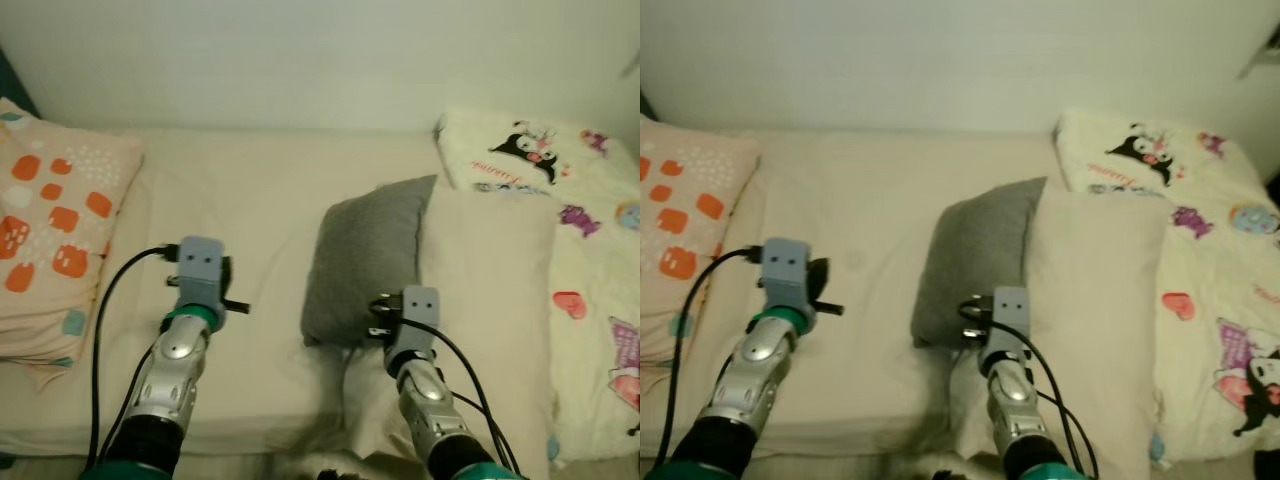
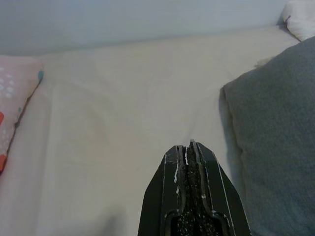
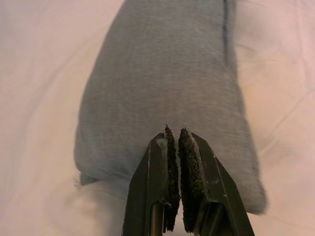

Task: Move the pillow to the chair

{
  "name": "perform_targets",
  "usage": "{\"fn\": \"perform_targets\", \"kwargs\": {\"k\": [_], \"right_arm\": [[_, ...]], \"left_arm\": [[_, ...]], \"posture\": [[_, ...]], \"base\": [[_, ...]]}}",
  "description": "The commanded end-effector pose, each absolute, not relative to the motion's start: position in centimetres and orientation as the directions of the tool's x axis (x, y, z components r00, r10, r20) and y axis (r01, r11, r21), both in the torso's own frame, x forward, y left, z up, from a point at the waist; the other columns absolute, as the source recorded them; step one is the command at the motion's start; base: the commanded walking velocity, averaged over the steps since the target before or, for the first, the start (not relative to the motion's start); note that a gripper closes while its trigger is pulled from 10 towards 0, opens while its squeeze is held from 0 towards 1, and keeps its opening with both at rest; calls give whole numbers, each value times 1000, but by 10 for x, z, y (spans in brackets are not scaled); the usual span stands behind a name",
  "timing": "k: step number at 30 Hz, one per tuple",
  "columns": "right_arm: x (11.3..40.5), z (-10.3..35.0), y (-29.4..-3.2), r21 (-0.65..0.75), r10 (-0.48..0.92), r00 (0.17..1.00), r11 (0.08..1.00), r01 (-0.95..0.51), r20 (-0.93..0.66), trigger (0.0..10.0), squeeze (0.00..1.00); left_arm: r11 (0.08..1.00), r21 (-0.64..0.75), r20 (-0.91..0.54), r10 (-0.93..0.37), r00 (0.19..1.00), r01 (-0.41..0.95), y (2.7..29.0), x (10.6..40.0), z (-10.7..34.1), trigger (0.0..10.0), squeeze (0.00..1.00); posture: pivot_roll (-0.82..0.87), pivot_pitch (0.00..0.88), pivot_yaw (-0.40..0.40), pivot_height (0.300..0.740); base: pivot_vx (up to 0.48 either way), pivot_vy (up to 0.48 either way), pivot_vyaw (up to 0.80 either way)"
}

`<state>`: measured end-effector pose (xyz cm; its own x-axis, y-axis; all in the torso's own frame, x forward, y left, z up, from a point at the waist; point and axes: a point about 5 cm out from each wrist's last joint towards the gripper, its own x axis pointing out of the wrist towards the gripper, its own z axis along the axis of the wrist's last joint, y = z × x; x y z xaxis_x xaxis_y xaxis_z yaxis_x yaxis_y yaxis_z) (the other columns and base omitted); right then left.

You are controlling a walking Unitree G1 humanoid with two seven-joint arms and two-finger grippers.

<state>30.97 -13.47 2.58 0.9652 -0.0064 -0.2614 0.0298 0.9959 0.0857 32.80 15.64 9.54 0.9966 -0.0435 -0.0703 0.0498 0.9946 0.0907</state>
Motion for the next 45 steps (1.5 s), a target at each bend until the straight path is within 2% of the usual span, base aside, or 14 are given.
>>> {"fn": "perform_targets", "kwargs": {"k": [1,12,22,45], "right_arm": [[306,21,-132,98,-8,958,995,38,-286,10000,0],[307,22,-133,91,-4,958,995,32,-287,10000,0],[306,21,-133,89,-2,958,996,29,-288,10000,0],[305,20,-135,87,-5,956,996,32,-295,10000,0]], "left_arm": [[995,92,-106,-32,994,42,160,324,86,10000,0],[996,72,-105,-37,994,45,159,323,85,10000,0],[997,57,-112,-48,993,55,155,321,83,10000,0],[999,29,-129,-31,991,35,158,320,80,10000,0]], "posture": [[77,31,17,740],[74,32,11,740],[67,37,7,740],[59,33,8,740]], "base": [[0,0,0],[0,0,0],[0,-399,0],[0,0,0]]}}
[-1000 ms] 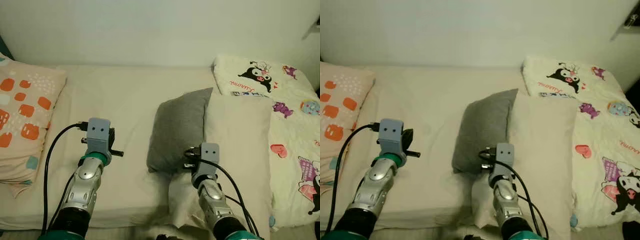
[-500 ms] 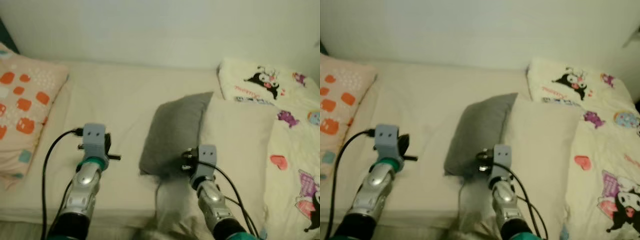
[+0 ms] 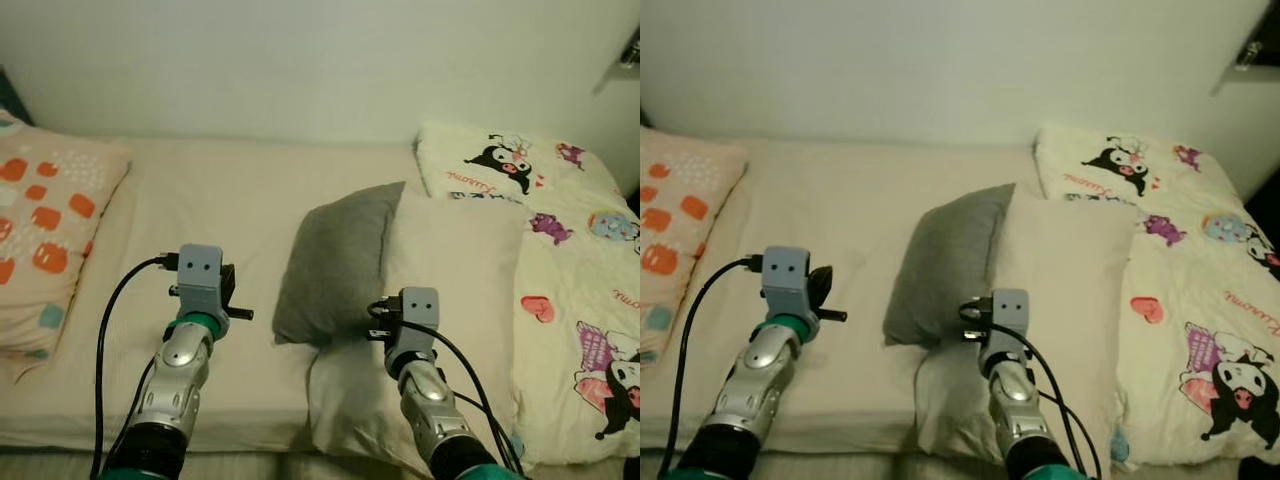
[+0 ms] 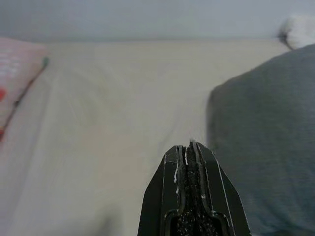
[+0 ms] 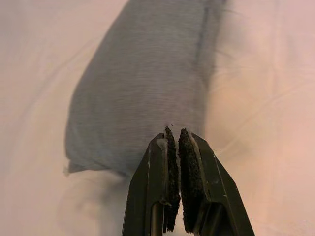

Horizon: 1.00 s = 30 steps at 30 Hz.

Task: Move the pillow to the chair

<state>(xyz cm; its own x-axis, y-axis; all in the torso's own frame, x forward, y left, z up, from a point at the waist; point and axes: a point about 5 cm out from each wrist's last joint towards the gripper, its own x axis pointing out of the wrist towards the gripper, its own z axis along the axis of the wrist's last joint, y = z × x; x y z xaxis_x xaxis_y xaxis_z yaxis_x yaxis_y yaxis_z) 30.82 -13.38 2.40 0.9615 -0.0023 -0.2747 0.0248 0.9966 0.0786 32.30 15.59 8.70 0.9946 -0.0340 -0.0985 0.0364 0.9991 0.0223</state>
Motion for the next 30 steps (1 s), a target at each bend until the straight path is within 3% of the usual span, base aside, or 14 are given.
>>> {"fn": "perform_targets", "kwargs": {"k": [1,30], "right_arm": [[306,20,-134,88,-4,955,996,32,-296,10000,0],[311,25,-131,85,26,958,996,-1,-285,10000,0]], "left_arm": [[999,29,-130,-30,991,34,158,320,80,10000,0],[999,33,-134,10,991,-6,162,316,76,10000,0]], "posture": [[59,33,8,735],[73,18,-44,630]], "base": [[0,0,0],[0,0,0]]}}
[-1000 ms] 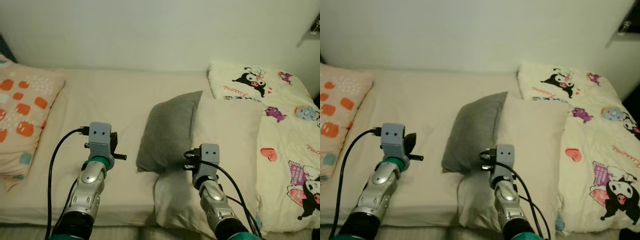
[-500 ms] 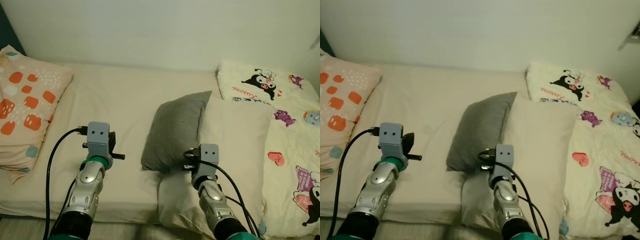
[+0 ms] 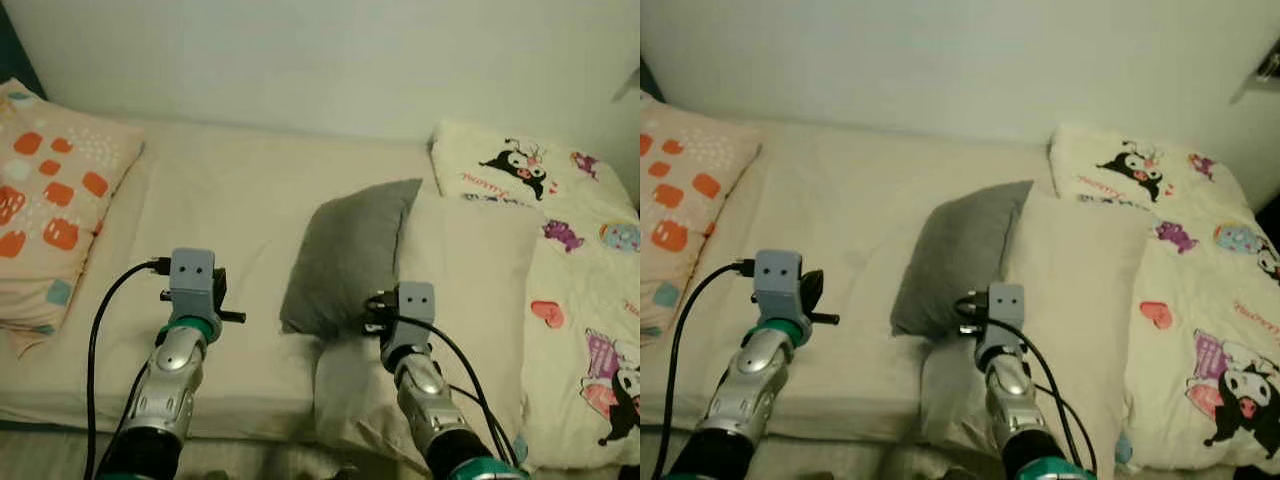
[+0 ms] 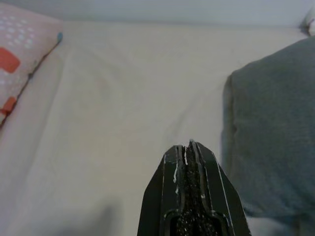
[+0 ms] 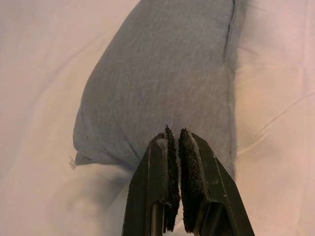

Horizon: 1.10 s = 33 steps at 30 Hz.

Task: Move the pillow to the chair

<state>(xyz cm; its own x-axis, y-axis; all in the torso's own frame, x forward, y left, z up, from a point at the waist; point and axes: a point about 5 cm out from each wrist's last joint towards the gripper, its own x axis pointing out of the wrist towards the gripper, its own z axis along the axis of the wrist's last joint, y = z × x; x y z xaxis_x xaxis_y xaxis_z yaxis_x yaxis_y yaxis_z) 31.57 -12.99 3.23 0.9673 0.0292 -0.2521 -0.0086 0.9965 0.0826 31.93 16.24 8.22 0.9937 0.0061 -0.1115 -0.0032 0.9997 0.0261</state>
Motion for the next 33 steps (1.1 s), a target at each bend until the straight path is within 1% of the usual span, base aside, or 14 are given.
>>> {"fn": "perform_targets", "kwargs": {"k": [1,14,20,23,26,33], "right_arm": [[311,25,-131,85,26,958,996,-1,-285,10000,0],[310,25,-136,71,8,958,997,13,-288,10000,0],[311,25,-138,64,2,958,998,17,-287,10000,0],[311,25,-137,62,13,957,998,5,-289,10000,0],[311,25,-134,63,37,957,998,-19,-287,10000,0],[313,28,-131,63,45,960,998,-28,-276,10000,0]], "left_arm": [[999,33,-134,10,991,-6,162,316,76,10000,0],[1000,27,-143,16,990,-12,161,315,74,10000,0],[1000,22,-145,22,989,-19,161,315,73,10000,0],[999,15,-146,33,989,-31,162,313,72,10000,0],[999,10,-151,44,988,-43,163,311,70,10000,0],[999,7,-153,53,987,-53,165,308,68,10000,0]], "posture": [[73,18,-44,630],[66,24,-41,630],[53,35,-53,630],[53,39,-62,630],[52,44,-71,620],[49,52,-79,620]], "base": [[0,0,0],[0,0,0],[0,0,0],[0,0,0],[0,0,0],[0,0,0]]}}
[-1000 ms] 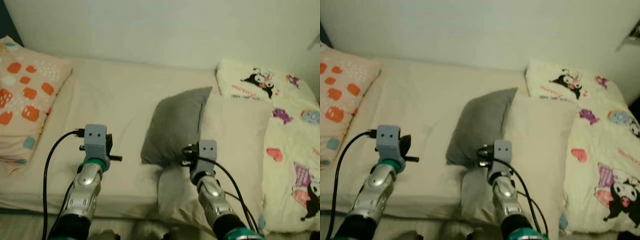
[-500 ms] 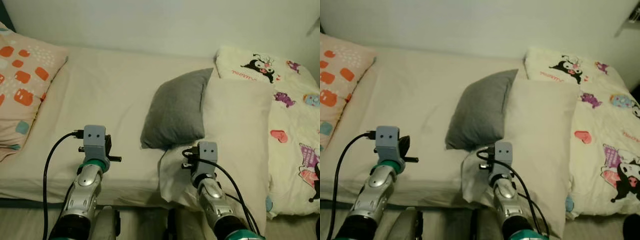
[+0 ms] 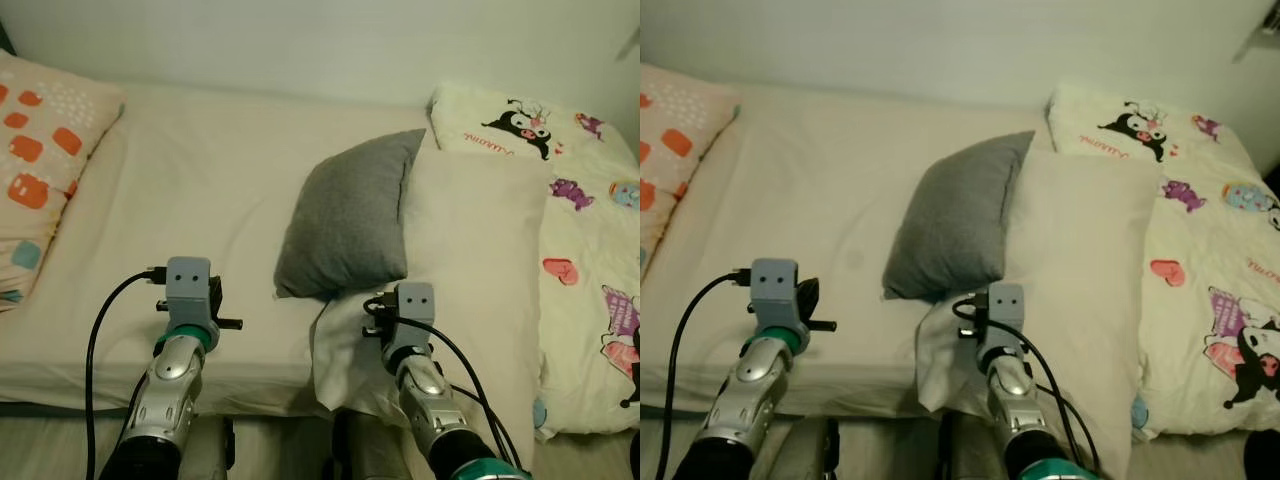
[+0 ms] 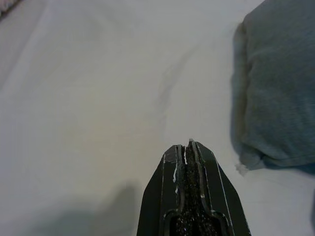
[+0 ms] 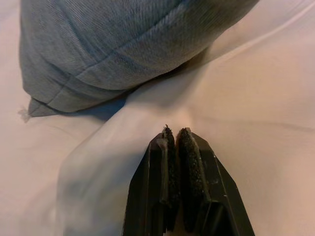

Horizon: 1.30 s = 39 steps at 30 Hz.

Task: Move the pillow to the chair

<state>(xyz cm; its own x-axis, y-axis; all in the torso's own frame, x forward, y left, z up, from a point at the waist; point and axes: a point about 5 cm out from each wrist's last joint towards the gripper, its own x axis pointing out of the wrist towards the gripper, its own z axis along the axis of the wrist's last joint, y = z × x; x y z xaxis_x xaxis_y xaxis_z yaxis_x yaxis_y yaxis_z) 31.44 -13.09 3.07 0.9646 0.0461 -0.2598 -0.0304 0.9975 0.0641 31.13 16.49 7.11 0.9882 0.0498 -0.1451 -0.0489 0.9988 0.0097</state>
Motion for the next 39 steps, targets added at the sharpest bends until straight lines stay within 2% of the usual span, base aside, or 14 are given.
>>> {"fn": "perform_targets", "kwargs": {"k": [1,11,28,31,32,33,35,37,39], "right_arm": [[313,28,-131,63,45,960,998,-28,-276,10000,0],[315,29,-128,117,47,956,993,-13,-291,10000,0],[321,37,-126,94,84,963,994,-62,-257,10000,0],[323,39,-126,108,90,964,992,-65,-250,10000,0],[325,42,-125,157,100,966,986,-63,-239,10000,0],[328,46,-124,226,105,971,973,-55,-217,10000,1000],[330,49,-124,273,108,974,961,-51,-200,10000,1000],[334,57,-125,406,96,984,914,-26,-152,10000,1000],[334,57,-125,406,96,984,914,-26,-152,10000,1000]], "left_arm": [[999,7,-153,53,987,-53,165,308,68,10000,0],[998,11,-157,63,986,-62,168,305,66,10000,0],[998,30,-146,59,988,-55,170,305,67,10000,0],[998,33,-145,58,988,-54,170,304,67,10000,0],[998,36,-144,57,988,-52,170,304,68,10000,0],[998,40,-143,56,988,-51,171,304,68,10000,0],[998,43,-142,56,988,-50,171,304,68,10000,0],[998,48,-139,54,989,-48,172,304,69,10000,0],[998,48,-139,54,989,-48,172,304,69,10000,0]], "posture": [[49,52,-79,620],[51,58,-80,620],[58,44,-78,610],[58,43,-74,610],[58,43,-74,610],[62,43,-71,610],[62,43,-71,610],[66,43,-72,610],[66,43,-72,610]], "base": [[0,0,0],[0,0,0],[0,0,0],[0,0,0],[0,0,0],[0,0,0],[0,0,0],[0,0,0],[0,0,0]]}}
